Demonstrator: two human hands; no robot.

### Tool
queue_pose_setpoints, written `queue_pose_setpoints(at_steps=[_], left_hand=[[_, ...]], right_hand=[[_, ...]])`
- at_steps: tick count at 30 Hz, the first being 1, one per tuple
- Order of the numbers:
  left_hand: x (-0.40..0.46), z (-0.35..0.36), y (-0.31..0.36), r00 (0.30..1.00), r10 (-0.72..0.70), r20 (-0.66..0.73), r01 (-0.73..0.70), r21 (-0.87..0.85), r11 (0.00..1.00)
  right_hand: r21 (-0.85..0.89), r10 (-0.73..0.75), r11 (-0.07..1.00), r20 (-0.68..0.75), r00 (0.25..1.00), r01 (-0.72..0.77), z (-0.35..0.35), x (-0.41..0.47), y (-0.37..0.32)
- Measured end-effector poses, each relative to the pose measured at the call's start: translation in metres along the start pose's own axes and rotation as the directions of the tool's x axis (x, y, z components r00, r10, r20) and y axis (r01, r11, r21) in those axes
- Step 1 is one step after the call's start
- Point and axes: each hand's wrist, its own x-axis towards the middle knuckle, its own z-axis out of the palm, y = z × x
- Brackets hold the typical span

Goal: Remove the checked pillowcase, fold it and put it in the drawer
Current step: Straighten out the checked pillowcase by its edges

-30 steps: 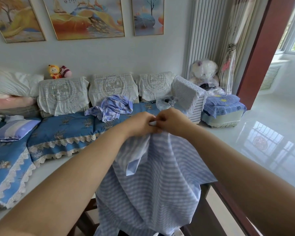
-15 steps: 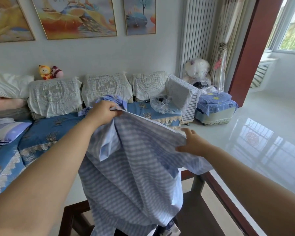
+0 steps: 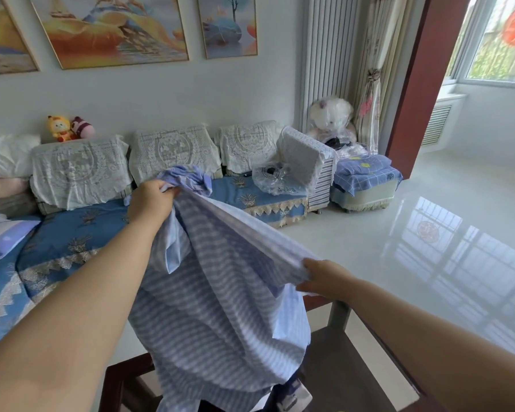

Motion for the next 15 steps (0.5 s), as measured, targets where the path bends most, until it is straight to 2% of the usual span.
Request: queue_pose_setpoints(at_steps=[1, 3, 6, 9, 12, 15], left_hand=[[0.0, 0.0, -0.002, 0.999, -0.029, -0.016, 0.029, -0.014, 0.999], [0.001, -0.001, -0.008, 0.995, -0.09, -0.034, 0.088, -0.065, 0.994], [0.002, 0.001, -0.017, 0.991, -0.123, -0.056, 0.12, -0.06, 0.991], [0.003, 0.002, -0.033, 0.99, -0.122, -0.067, 0.128, 0.096, 0.987], [0.001, 0.003, -0.058, 0.991, -0.134, -0.008, 0.132, 0.252, 0.959], [0.003, 0.004, -0.066, 0.974, -0.21, 0.089, 0.163, 0.373, 0.914]], right_hand=[[0.025, 0.052, 0.998, 0.068, 0.996, -0.054, 0.004, 0.001, 0.007], [-0.067, 0.086, 0.995, 0.127, 0.988, -0.078, 0.012, 0.003, 0.023], [-0.278, 0.085, 0.958, 0.056, 0.995, -0.066, 0.014, 0.007, 0.037], [-0.358, 0.19, 0.916, -0.017, 0.982, -0.183, -0.012, 0.013, 0.042], [-0.384, 0.197, 0.876, -0.268, 0.943, -0.292, -0.068, 0.018, 0.05], [-0.381, 0.04, 0.878, -0.547, 0.836, -0.291, -0.131, 0.022, 0.049]])
